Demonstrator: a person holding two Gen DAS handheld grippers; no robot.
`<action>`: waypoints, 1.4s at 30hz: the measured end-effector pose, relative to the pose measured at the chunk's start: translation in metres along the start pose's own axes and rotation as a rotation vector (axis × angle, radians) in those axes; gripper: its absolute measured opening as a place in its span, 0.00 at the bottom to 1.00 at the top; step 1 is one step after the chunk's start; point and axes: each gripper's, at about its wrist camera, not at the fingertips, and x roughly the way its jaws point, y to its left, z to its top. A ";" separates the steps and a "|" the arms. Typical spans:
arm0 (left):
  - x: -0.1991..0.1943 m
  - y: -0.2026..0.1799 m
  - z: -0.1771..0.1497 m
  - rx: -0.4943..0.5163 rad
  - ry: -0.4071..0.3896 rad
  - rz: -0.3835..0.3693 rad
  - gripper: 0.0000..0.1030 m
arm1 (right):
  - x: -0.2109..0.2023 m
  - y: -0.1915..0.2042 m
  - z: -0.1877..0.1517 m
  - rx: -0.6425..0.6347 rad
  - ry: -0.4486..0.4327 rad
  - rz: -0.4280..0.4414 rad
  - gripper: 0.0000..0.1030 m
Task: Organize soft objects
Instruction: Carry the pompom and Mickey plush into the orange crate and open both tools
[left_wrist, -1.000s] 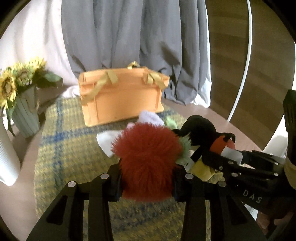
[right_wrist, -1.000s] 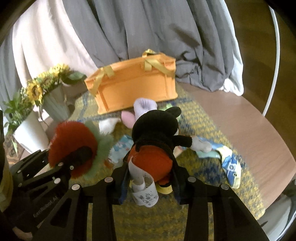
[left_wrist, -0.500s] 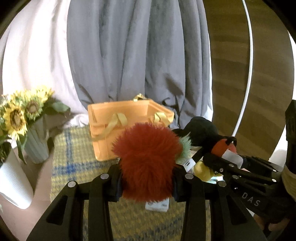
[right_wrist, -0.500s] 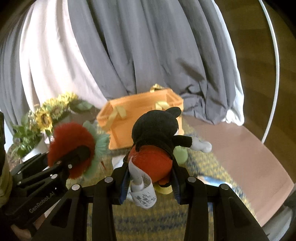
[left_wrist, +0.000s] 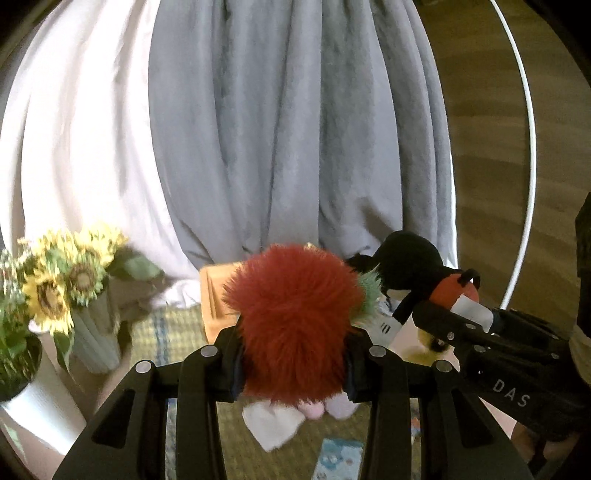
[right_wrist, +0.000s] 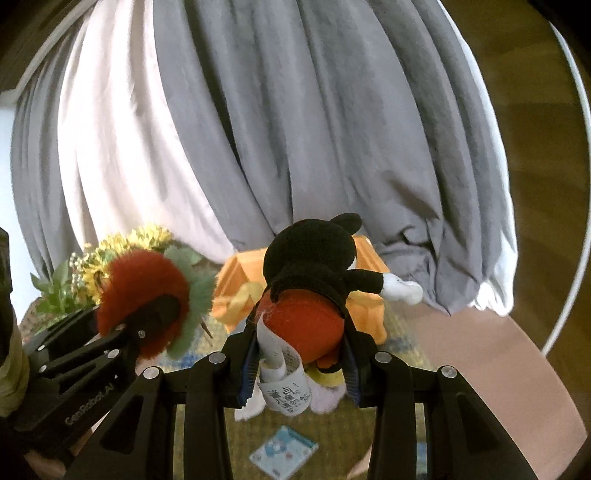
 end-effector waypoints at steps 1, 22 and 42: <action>0.003 0.001 0.003 0.006 -0.010 0.006 0.37 | 0.003 -0.001 0.004 -0.003 -0.009 0.005 0.38; 0.095 0.039 0.046 0.057 -0.049 0.058 0.37 | 0.100 -0.009 0.054 0.021 -0.038 0.046 0.38; 0.226 0.076 0.020 0.049 0.148 0.084 0.38 | 0.228 -0.026 0.051 0.040 0.105 0.017 0.38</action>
